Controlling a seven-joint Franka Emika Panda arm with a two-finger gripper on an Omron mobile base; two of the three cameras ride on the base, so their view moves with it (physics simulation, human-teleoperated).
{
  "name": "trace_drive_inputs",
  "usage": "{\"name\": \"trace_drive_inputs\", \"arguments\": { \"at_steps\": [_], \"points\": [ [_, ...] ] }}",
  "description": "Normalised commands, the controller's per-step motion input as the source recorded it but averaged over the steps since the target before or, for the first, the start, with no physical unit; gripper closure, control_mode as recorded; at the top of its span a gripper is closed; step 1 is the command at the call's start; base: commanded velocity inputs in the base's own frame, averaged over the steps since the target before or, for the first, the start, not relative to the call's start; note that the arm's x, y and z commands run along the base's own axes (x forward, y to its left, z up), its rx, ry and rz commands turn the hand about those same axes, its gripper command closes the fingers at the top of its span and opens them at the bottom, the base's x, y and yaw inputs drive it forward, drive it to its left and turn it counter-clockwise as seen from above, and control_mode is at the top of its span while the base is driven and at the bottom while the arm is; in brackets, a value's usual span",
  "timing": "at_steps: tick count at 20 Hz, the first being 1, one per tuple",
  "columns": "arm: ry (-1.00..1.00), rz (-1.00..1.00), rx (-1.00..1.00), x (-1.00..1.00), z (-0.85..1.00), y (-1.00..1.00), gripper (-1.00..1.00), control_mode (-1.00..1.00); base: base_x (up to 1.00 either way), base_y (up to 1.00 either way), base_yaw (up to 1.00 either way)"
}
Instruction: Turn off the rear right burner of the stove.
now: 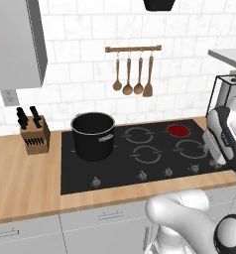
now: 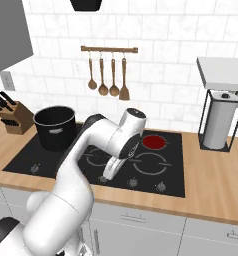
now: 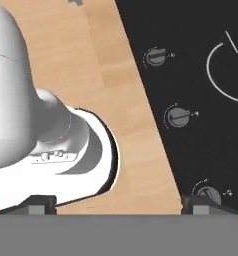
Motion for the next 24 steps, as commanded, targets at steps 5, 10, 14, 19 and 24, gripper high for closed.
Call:
{"name": "trace_drive_inputs", "arguments": {
  "at_steps": [5,10,14,19,24],
  "points": [
    [0.05,0.67,-0.18,0.17,-0.45,-0.25,-1.00,-1.00,0.00,0.00,0.00],
    [0.00,0.34,-0.12,0.05,-0.32,0.00,-1.00,-1.00,0.00,0.00,0.00],
    [0.00,0.14,0.00,0.36,-0.42,0.00,-1.00,-1.00,0.00,0.00,0.00],
    [0.00,0.11,0.00,0.36,-0.30,-0.06,-1.00,-1.00,0.00,0.00,0.00],
    [0.00,0.08,0.00,0.28,-0.34,-0.08,-1.00,-1.00,0.00,0.00,0.00]
  ]
}}
